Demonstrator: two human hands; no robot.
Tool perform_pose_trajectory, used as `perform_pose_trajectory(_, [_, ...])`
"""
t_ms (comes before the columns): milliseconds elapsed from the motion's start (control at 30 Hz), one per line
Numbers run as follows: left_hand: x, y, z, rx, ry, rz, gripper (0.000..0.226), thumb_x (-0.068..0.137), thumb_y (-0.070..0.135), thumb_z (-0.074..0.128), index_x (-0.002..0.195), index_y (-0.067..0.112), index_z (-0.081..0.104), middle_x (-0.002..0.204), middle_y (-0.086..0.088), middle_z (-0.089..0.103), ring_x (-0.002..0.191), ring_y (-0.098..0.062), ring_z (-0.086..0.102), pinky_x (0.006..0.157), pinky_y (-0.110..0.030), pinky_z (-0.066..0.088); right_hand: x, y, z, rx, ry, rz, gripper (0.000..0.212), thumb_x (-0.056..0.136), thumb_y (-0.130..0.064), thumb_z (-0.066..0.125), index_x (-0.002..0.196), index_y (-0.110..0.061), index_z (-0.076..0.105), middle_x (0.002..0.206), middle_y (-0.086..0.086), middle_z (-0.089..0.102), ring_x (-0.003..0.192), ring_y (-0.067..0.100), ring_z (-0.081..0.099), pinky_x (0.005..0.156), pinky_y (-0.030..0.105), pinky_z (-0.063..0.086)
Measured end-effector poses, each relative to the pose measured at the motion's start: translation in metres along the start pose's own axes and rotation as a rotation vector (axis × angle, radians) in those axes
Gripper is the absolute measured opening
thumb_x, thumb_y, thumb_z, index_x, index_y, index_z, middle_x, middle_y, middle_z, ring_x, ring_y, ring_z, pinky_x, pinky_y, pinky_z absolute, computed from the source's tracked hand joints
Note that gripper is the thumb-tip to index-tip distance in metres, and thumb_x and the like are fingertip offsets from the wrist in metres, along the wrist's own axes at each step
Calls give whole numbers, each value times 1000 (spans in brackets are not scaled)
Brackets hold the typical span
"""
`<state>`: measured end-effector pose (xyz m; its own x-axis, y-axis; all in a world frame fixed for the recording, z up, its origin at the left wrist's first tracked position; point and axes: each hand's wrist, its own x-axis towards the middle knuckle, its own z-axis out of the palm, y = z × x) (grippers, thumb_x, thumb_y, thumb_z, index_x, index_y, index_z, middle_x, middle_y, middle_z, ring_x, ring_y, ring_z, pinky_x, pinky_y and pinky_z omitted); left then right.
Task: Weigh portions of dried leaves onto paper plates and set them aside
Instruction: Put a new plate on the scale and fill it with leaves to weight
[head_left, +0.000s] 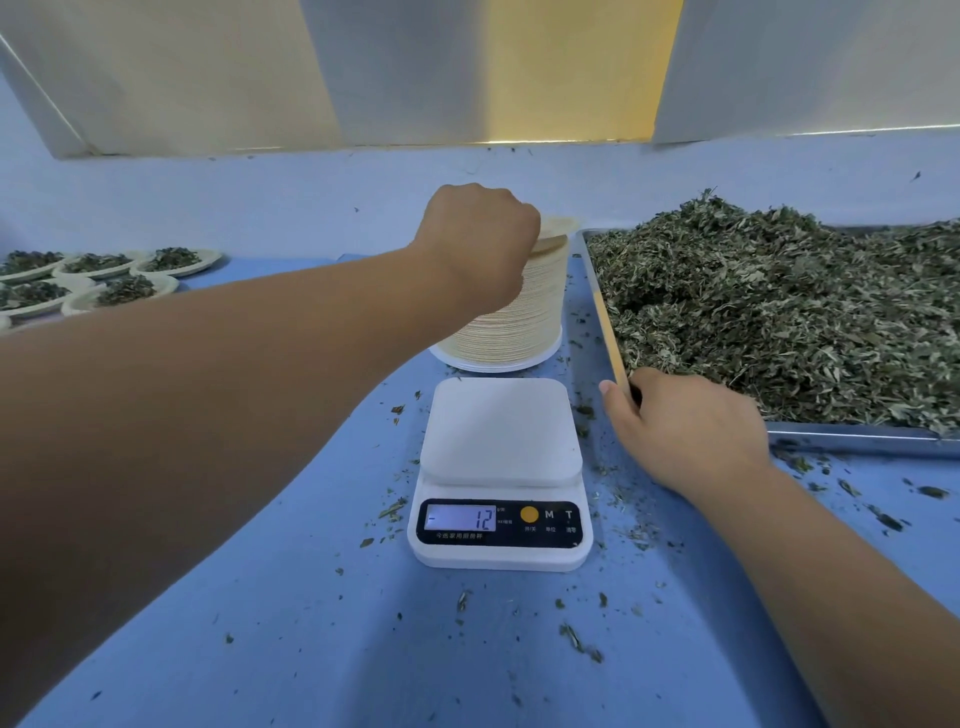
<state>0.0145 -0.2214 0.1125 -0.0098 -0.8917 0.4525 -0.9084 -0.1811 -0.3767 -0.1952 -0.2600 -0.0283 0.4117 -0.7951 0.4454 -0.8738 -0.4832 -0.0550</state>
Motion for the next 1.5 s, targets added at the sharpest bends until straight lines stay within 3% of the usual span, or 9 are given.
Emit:
perform_pose_trajectory(200, [-14, -10, 10, -176, 68, -120, 24, 82, 4, 48, 68, 16, 33, 69, -2, 37, 56, -21, 32, 52, -29, 19, 0, 0, 1, 12, 17, -6, 50, 100, -61, 25, 70, -24, 40, 58, -4, 50, 48, 16, 46, 50, 27, 33])
perform_pose_trajectory(333, [-28, -19, 20, -347, 198, -220, 11, 81, 0, 48, 76, 8, 53, 82, -6, 49, 73, -32, 49, 58, -34, 31, 1, 1, 2, 2, 26, -2, 50, 99, -63, 23, 70, -25, 40, 57, -6, 50, 48, 15, 45, 48, 26, 28])
perform_pose_trajectory(467, [-61, -19, 42, -817, 425, -397, 28, 90, -5, 57, 95, 11, 79, 120, 1, 60, 112, -18, 56, 91, -26, 45, 0, 2, 4, -10, 31, -8, 49, 100, -62, 24, 70, -25, 38, 57, -6, 50, 47, 15, 44, 48, 26, 28])
perform_pose_trajectory(633, [-102, -7, 58, -1096, 591, -470, 30, 83, -10, 71, 98, 14, 81, 102, 5, 55, 95, -17, 56, 79, -31, 48, 0, 1, 4, 18, 29, 0, 50, 98, -62, 26, 67, -24, 38, 56, -4, 50, 47, 17, 47, 49, 26, 31])
perform_pose_trajectory(767, [-127, -2, 73, -1247, 502, -467, 35, 81, -13, 73, 98, 17, 80, 96, 10, 55, 86, -18, 56, 65, -38, 46, -1, 0, 3, 30, 22, 12, 53, 99, -64, 24, 66, -24, 37, 55, -3, 51, 48, 21, 49, 53, 28, 38])
perform_pose_trajectory(900, [-140, -6, 90, -1242, 432, -484, 45, 80, -9, 78, 98, 32, 77, 93, 15, 57, 85, 5, 55, 75, -13, 46, 0, 0, 2, -1, 12, 3, 50, 99, -63, 27, 68, -25, 36, 59, -3, 51, 50, 20, 47, 51, 27, 32])
perform_pose_trajectory(1000, [-146, -5, 100, -1331, 384, -553, 44, 86, 4, 80, 92, 48, 78, 86, 23, 59, 85, -4, 58, 82, -26, 50, 0, 0, 2, -15, 0, -6, 49, 99, -62, 26, 69, -25, 37, 59, -3, 51, 51, 19, 47, 51, 28, 32])
perform_pose_trajectory(1300, [-152, -9, 111, -1133, 214, -530, 40, 84, -3, 72, 118, 18, 75, 96, 12, 69, 82, -6, 65, 84, -13, 52, -2, -1, 1, -48, 0, 0, 53, 99, -63, 28, 72, -21, 44, 59, -2, 52, 53, 23, 50, 51, 28, 33])
perform_pose_trajectory(1500, [-160, -24, 118, -1039, 87, -718, 35, 88, 1, 63, 112, 24, 75, 98, 14, 73, 90, -8, 69, 83, -12, 48, -4, -2, 0, -48, -2, 23, 53, 99, -63, 30, 70, -21, 43, 59, -2, 51, 52, 22, 47, 50, 27, 28])
